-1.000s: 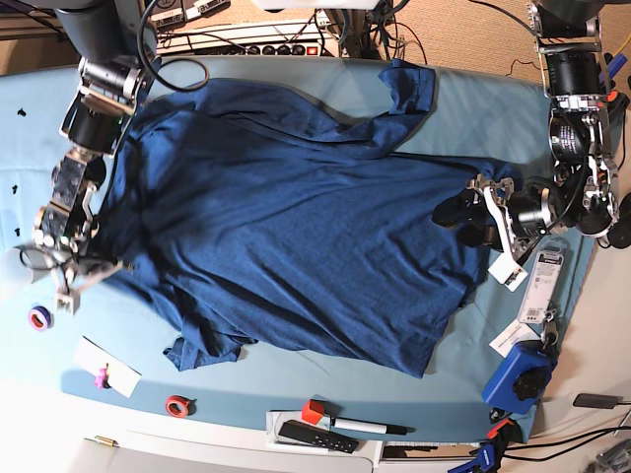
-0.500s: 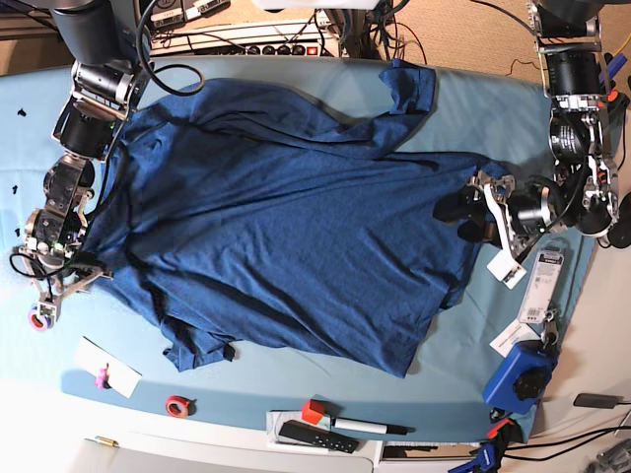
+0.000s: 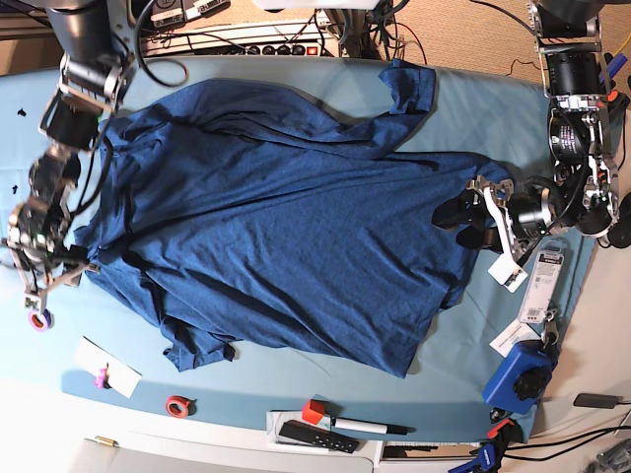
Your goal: Layout the t-shirt on the table in an organized manner, then fold the t-shirt properly
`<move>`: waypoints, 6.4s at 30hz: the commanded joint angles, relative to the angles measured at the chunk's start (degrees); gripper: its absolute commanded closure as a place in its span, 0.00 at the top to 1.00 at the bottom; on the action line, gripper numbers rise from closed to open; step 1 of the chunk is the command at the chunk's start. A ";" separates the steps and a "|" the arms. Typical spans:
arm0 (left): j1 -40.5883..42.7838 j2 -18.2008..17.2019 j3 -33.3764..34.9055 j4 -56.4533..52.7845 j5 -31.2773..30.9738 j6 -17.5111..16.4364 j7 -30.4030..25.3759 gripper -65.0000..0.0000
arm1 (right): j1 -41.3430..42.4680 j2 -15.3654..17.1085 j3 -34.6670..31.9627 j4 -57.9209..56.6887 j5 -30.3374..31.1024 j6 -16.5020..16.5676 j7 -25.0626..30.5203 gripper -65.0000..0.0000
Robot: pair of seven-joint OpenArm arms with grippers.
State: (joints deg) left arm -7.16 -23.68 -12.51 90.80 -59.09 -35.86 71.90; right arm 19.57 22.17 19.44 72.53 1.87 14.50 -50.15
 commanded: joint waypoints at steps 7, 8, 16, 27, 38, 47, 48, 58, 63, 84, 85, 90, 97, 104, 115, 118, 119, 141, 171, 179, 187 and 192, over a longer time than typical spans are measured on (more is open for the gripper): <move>-1.09 -0.96 -0.39 0.83 -1.11 -0.31 -1.44 0.56 | -12.74 -0.59 0.17 19.82 4.37 1.29 -2.43 0.50; -1.09 -0.94 -0.39 0.83 -1.14 -0.83 -1.44 0.56 | -15.50 -1.22 0.15 22.97 4.39 1.36 -2.62 0.50; -1.11 -0.94 -0.39 0.81 -1.14 -1.31 -2.16 0.56 | -36.81 -8.41 0.15 49.24 4.33 5.57 -2.38 0.50; -1.09 -0.94 -0.39 0.81 -1.09 -1.68 -1.27 0.56 | -59.34 -14.29 0.15 62.47 5.27 7.08 -3.34 0.50; -1.09 -1.01 -0.39 0.70 -0.90 -3.08 -0.81 0.56 | -64.32 -23.43 8.39 62.47 15.28 6.25 3.56 0.50; -1.27 -1.07 -0.39 0.55 -0.87 -3.87 -1.03 0.56 | -51.41 -30.12 27.65 45.51 34.14 8.76 1.97 0.50; -1.27 -1.09 -0.39 0.55 -0.87 -3.85 -1.03 0.56 | -50.03 -30.12 28.87 42.34 36.13 10.69 1.22 0.50; -1.27 -1.07 -0.37 0.55 -0.92 -3.82 -1.42 0.56 | -46.40 -30.10 31.61 33.59 43.76 16.83 -3.72 0.50; -1.27 -1.07 -0.37 0.55 -0.92 -3.80 -1.40 0.56 | -46.38 -30.10 30.75 33.57 43.54 16.81 -4.50 0.50; 6.29 -6.54 -0.42 0.55 -17.66 -1.51 8.10 0.56 | -46.38 -29.73 30.77 33.59 45.72 20.65 -10.14 0.00; 7.67 -6.71 -0.42 0.55 -17.66 -1.53 8.10 0.56 | -46.38 -29.53 30.75 33.59 45.75 20.65 -10.16 0.00; 14.53 -6.67 -0.42 0.55 -20.24 -2.45 8.10 0.56 | -46.38 -28.85 30.75 33.59 46.16 20.65 -10.36 0.00; 19.34 -6.64 -0.42 0.55 -21.77 -2.58 8.10 0.56 | -46.38 -28.83 30.77 33.59 46.18 20.65 -10.47 0.00; 23.54 -6.27 -0.37 0.55 -21.11 -2.62 8.10 0.56 | -46.38 -28.83 30.77 33.59 48.68 20.68 -11.58 0.00; 25.57 -0.98 -0.33 0.55 -20.94 -2.99 8.10 0.56 | -46.38 -28.83 30.77 33.59 48.92 20.68 -12.81 0.00; 25.59 0.48 -0.31 0.55 -18.10 -2.97 8.10 0.56 | -46.40 -28.83 30.77 33.59 50.40 20.65 -13.62 0.00; 25.59 1.03 -0.31 0.55 -16.90 -2.95 8.10 0.56 | -46.40 -28.83 30.77 33.59 50.93 20.68 -13.94 0.00; 25.53 -1.33 -0.44 0.57 -25.91 -3.91 8.10 0.00 | -46.56 -21.62 42.01 33.88 62.95 23.52 -26.86 0.00; 25.20 -1.07 -0.44 0.57 -25.91 -4.14 8.10 0.00 | -43.06 -26.32 25.59 26.88 48.24 23.04 -14.99 0.00; 25.09 -1.07 -0.44 0.57 -25.91 -4.14 8.10 0.00 | -42.34 -26.29 25.66 27.74 59.63 25.50 -22.51 0.00; 24.74 -1.09 -0.44 0.57 -25.91 -4.14 8.10 0.00 | -45.11 -26.29 25.66 36.52 63.25 25.50 -26.14 0.00; 22.93 -1.09 -0.44 0.63 -25.91 -4.14 8.10 0.00 | -48.33 -26.29 25.66 44.81 63.23 25.50 -26.53 0.00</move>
State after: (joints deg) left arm 15.97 -24.14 -12.78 90.70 -83.33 -39.72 80.36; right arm -28.47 -4.60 44.93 116.55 63.53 39.81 -77.56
